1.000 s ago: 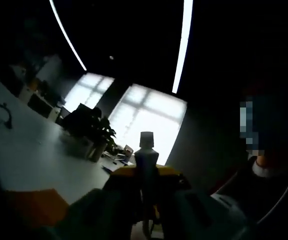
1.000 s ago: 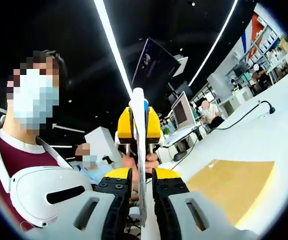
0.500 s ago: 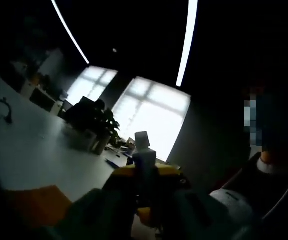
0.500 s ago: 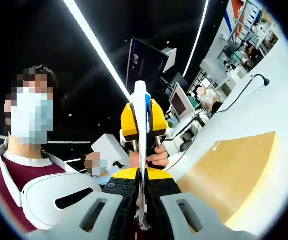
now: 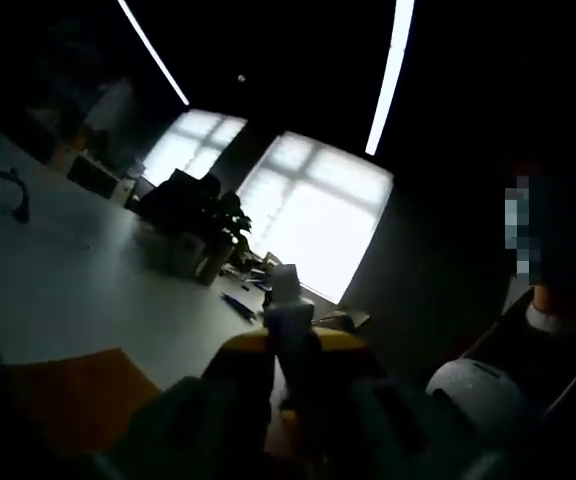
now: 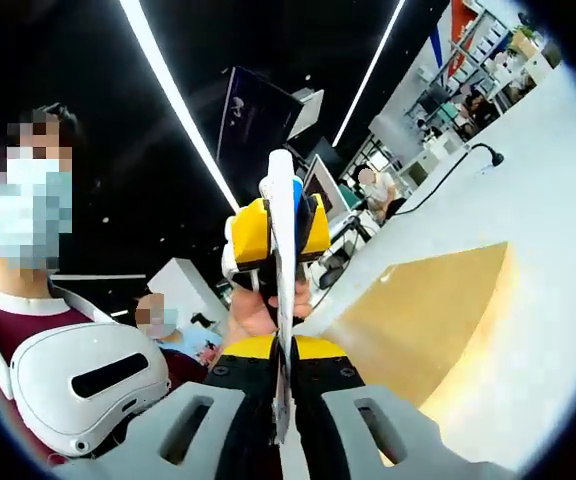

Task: Pick up the toothpaste unscrew the cap squeeze it onto the small board screw the cap back on and return it to the table

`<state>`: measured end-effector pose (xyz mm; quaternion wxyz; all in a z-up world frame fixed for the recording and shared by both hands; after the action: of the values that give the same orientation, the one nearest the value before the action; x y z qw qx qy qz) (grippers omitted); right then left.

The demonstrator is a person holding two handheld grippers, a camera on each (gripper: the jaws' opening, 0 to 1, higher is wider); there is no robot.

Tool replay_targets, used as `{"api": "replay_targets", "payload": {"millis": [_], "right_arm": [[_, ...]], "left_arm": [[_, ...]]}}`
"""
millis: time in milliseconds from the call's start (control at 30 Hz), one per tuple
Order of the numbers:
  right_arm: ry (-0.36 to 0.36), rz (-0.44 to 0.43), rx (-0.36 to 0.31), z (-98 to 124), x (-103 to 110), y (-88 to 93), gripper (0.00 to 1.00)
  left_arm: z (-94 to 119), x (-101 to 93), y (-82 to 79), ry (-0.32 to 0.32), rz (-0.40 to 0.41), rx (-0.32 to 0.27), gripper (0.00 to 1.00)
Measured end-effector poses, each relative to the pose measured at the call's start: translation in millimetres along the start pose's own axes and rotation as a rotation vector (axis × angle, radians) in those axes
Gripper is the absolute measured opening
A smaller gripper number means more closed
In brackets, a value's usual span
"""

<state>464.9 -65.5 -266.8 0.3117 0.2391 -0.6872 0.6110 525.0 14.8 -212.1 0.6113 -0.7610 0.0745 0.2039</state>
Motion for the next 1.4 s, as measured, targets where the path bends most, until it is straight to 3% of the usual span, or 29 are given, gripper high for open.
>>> {"api": "replay_targets", "payload": {"millis": [467,900,1133,1300,1400], "right_arm": [[0.129,0.046,0.032,4,-21,5.4,0.07],[0.228,0.125,0.035,9,-25,3.5,0.14],[0.269,0.150,0.044,10,-28,5.0,0.15],[0.289,0.169,0.051,11,-29,6.2,0.16],[0.316,0.225,0.060,12,-29,5.3,0.16]], "left_arm": [[-3,19.3,14.8,-0.039,0.019,0.072,0.15],[-6,32.5,19.2,-0.048,0.022,0.096,0.13],[-8,43.7,27.6,-0.033,0.110,0.087,0.13],[-8,45.9,29.7,-0.047,0.095,0.098,0.14],[-8,48.3,31.1,-0.060,0.084,0.109,0.14]]}}
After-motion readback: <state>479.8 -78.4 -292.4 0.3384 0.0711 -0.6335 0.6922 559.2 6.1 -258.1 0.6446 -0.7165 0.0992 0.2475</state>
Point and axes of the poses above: the point that each gripper's makers call its tool centre point, and the gripper's own axes: z roughly backward along the fingers, x roughly to its left, y roughly out of its underside, the point moved 6 cm from there along z, roughly backward along the fingers, and after that the axes turned 7 degrees about -z, right-handed, at the moved point
